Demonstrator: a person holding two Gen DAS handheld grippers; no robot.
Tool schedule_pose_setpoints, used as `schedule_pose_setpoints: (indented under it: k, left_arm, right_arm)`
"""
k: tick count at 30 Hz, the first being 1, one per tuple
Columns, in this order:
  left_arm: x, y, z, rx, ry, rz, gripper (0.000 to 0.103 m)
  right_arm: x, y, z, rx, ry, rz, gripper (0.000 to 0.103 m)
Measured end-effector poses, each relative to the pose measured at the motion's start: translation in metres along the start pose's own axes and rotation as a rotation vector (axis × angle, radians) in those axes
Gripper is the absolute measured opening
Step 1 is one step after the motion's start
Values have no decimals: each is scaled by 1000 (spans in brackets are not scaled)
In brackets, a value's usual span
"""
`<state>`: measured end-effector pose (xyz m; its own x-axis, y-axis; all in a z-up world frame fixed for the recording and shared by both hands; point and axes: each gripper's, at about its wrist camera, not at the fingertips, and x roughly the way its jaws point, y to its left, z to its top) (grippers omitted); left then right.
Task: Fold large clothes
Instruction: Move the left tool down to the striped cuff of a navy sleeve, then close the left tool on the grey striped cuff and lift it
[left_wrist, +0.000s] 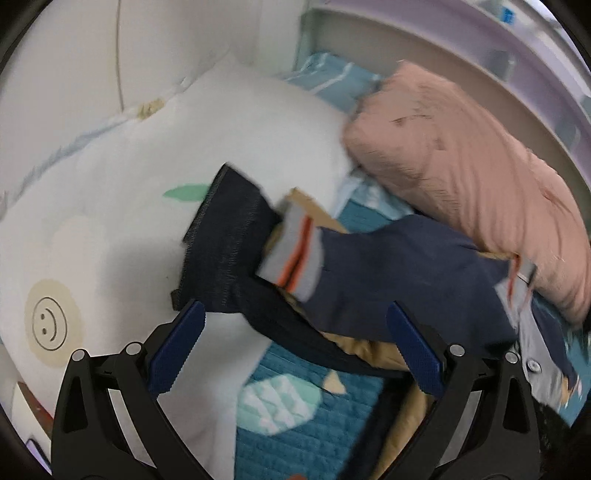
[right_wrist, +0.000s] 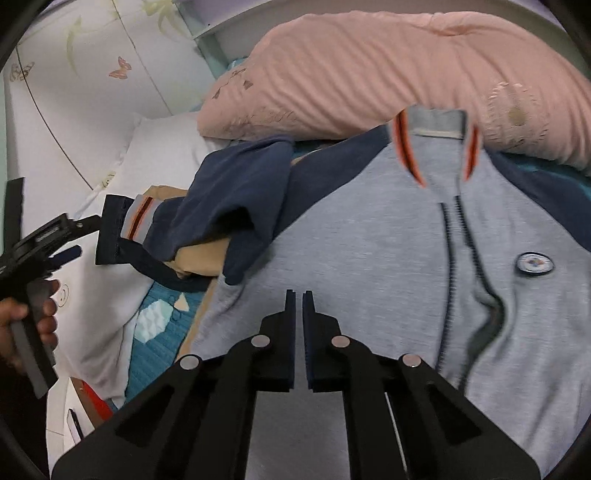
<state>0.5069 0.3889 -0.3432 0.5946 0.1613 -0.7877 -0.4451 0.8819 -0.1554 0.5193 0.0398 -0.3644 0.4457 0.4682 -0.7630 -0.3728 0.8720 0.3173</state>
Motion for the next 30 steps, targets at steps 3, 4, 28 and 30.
schedule_pose_setpoints:
  k: [3, 4, 28, 30]
  left_arm:
    - [18, 3, 6, -25, 22, -21, 98]
    - [25, 4, 8, -34, 36, -26, 98]
    - [58, 19, 14, -185, 114, -76, 17]
    - [46, 15, 18, -162, 70, -67, 10]
  right_arm:
    - [14, 2, 3, 6, 14, 2, 7]
    - [17, 1, 4, 7, 18, 1, 7]
    - [39, -6, 16, 9, 48, 15, 7]
    - [39, -5, 17, 8, 46, 21, 7]
